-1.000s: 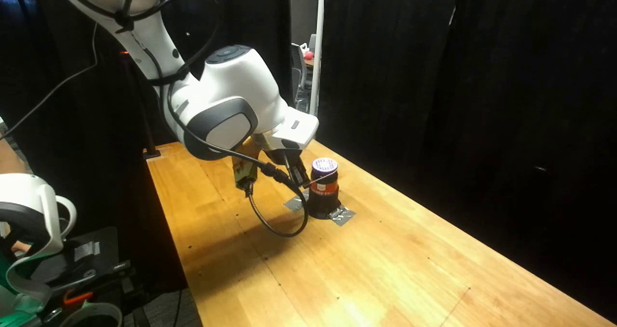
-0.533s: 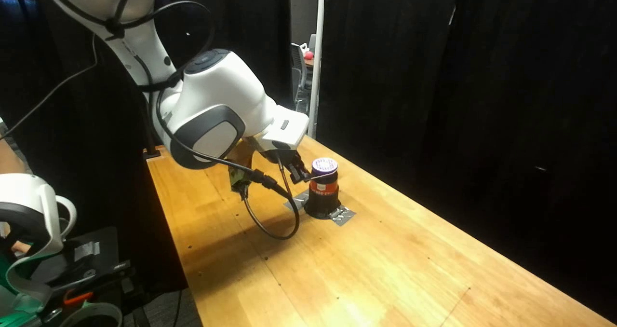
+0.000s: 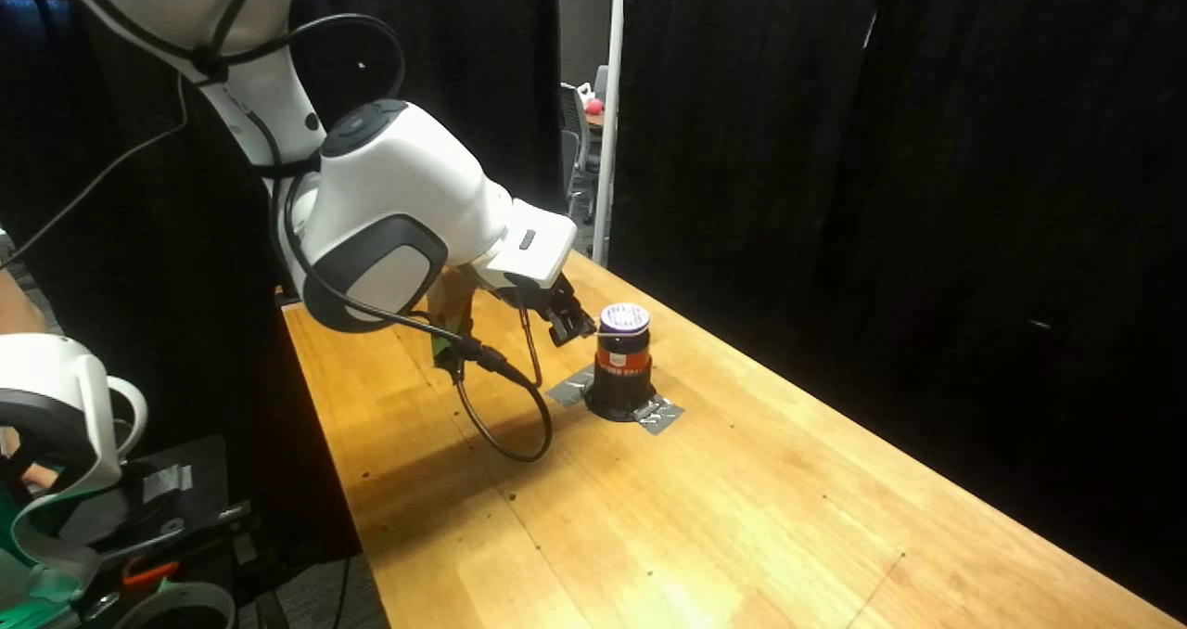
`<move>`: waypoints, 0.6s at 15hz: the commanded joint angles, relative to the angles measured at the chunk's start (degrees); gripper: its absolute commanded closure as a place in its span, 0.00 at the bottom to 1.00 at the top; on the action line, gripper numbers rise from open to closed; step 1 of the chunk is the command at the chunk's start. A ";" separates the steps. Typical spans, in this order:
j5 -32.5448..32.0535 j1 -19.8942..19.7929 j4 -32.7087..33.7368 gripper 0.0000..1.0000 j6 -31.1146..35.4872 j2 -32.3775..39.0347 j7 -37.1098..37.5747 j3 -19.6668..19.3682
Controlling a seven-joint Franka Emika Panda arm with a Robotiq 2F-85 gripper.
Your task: Put the rubber band on the cup
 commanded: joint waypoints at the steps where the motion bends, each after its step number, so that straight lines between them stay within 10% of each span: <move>1: 1.68 -1.31 -2.81 0.88 3.93 -1.22 -1.60 1.88; 9: 0.82 -2.08 -8.17 0.88 10.66 -1.41 -0.81 3.32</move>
